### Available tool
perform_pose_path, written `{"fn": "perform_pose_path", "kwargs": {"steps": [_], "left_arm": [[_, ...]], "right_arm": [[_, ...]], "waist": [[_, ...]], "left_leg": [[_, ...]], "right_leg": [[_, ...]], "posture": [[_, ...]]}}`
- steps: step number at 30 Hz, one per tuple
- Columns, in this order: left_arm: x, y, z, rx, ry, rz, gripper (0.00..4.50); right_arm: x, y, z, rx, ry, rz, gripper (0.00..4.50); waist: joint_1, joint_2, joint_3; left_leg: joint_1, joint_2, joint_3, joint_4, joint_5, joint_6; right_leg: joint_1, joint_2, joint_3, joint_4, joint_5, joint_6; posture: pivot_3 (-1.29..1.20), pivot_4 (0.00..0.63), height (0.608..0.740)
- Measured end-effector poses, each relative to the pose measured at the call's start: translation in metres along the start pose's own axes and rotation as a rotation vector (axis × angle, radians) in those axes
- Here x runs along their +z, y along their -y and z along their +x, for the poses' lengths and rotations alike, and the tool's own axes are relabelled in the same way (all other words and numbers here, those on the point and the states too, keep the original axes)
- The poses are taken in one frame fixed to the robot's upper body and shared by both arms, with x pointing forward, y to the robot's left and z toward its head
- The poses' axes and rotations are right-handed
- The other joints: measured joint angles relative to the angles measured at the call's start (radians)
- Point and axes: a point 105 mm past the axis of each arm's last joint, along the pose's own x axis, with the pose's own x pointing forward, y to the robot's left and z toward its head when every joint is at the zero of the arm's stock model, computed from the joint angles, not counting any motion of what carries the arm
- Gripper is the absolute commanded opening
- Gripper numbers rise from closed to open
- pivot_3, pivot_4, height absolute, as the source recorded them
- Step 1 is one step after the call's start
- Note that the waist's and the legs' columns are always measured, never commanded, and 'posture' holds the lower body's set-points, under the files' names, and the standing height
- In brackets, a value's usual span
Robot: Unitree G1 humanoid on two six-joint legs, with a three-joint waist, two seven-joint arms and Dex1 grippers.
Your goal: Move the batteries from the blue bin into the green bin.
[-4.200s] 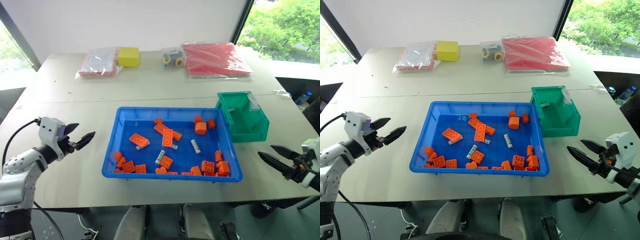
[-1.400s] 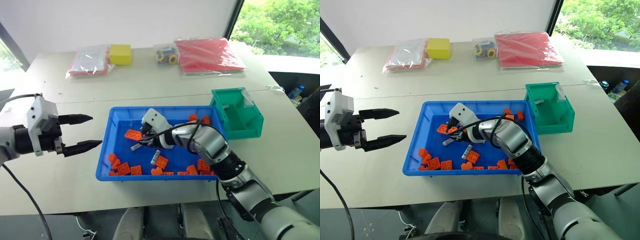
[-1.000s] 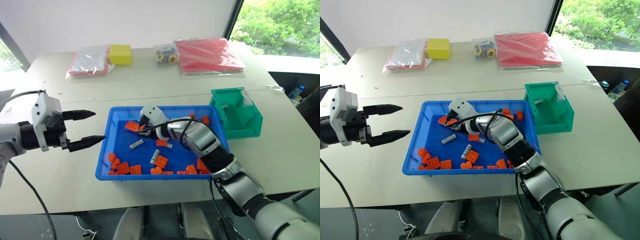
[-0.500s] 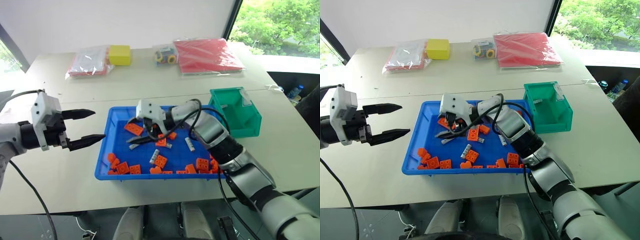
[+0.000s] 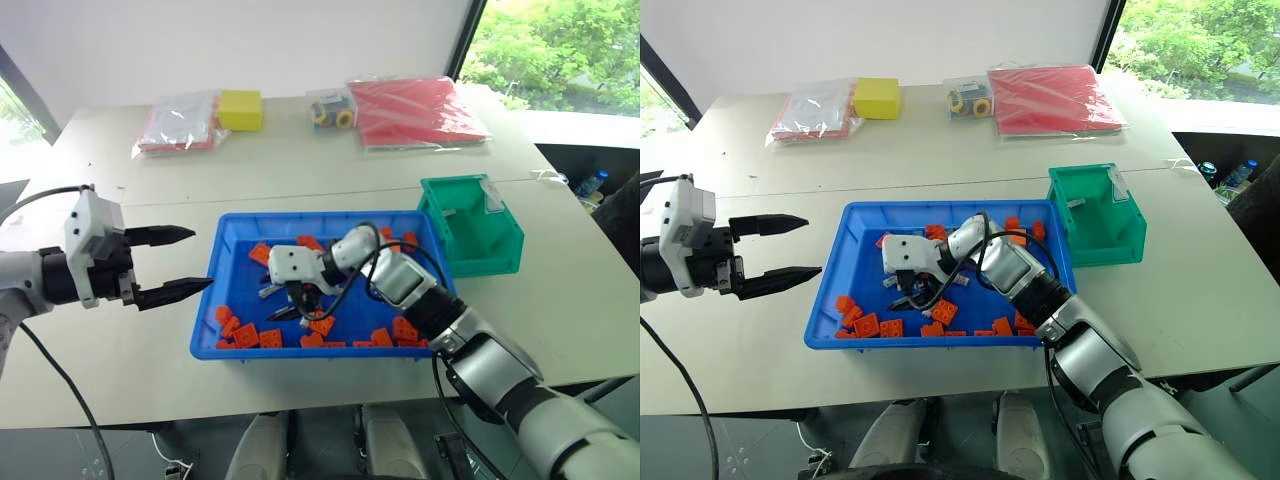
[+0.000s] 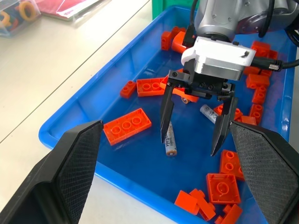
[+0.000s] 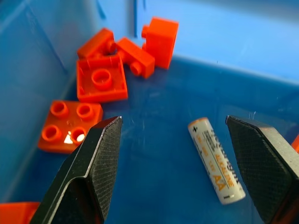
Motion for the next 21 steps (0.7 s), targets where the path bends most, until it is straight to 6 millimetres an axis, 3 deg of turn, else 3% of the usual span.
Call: {"fn": "perform_pose_path", "kwargs": {"steps": [2, 7, 11, 14, 16, 18, 21], "left_arm": [[0.001, 0.0, 0.0, 0.0, 0.002, 0.004, 4.5], [0.004, 0.002, 0.001, -0.007, 0.012, 0.007, 4.5], [0.011, 0.007, 0.005, -0.033, 0.031, 0.018, 4.5], [0.012, 0.008, 0.008, -0.041, 0.048, 0.003, 4.5], [0.012, 0.009, 0.011, -0.047, 0.065, -0.007, 4.5], [0.009, 0.011, 0.017, -0.053, 0.082, -0.027, 4.5], [0.006, 0.01, 0.022, -0.029, 0.117, -0.055, 4.5]], "right_arm": [[-0.005, 0.0, 0.002, -0.002, -0.014, 0.006, 2.73], [-0.011, -0.001, 0.003, -0.006, -0.029, 0.015, 0.2], [-0.011, -0.004, -0.003, -0.026, -0.03, 0.014, 0.09], [-0.001, -0.001, -0.022, -0.104, 0.018, 0.092, 0.09], [0.017, 0.01, -0.049, -0.216, 0.083, 0.144, 0.09], [0.035, 0.024, -0.089, -0.384, 0.154, 0.188, 0.09], [0.03, 0.039, -0.147, -0.64, 0.166, 0.3, 0.09]], "waist": [[-0.001, 0.0, 0.0], [0.0, 0.0, 0.0], [0.002, 0.0, 0.0], [0.005, 0.0, 0.0], [0.006, 0.0, 0.0], [0.008, -0.001, 0.0], [0.011, -0.001, 0.0]], "left_leg": [[0.0, 0.0, 0.0, 0.0, 0.0, 0.0], [0.001, 0.0, 0.0, 0.0, 0.0, 0.0], [0.001, 0.0, 0.0, 0.0, 0.0, 0.0], [0.001, 0.0, 0.0, 0.0, 0.0, 0.0], [0.001, 0.0, 0.0, 0.0, 0.0, 0.0], [0.001, 0.0, -0.001, 0.0, 0.0, 0.0], [0.001, -0.001, 0.0, 0.0, 0.0, 0.0]], "right_leg": [[0.0, 0.0, 0.0, 0.0, 0.0, 0.0], [0.001, 0.0, 0.0, 0.0, 0.0, 0.0], [0.001, 0.0, 0.0, 0.0, 0.0, 0.0], [0.001, 0.0, 0.0, 0.0, 0.0, 0.0], [0.001, -0.001, 0.0, 0.0, 0.0, 0.0], [0.001, -0.001, 0.0, 0.0, 0.0, 0.0], [0.002, -0.002, 0.0, 0.0, 0.0, 0.0]], "posture": [[0.0, 0.15, 0.735], [0.0, 0.15, 0.735], [0.0, 0.15, 0.735], [0.0, 0.15, 0.735], [0.0, 0.15, 0.735], [0.0, 0.15, 0.735], [0.0, 0.15, 0.735]]}}
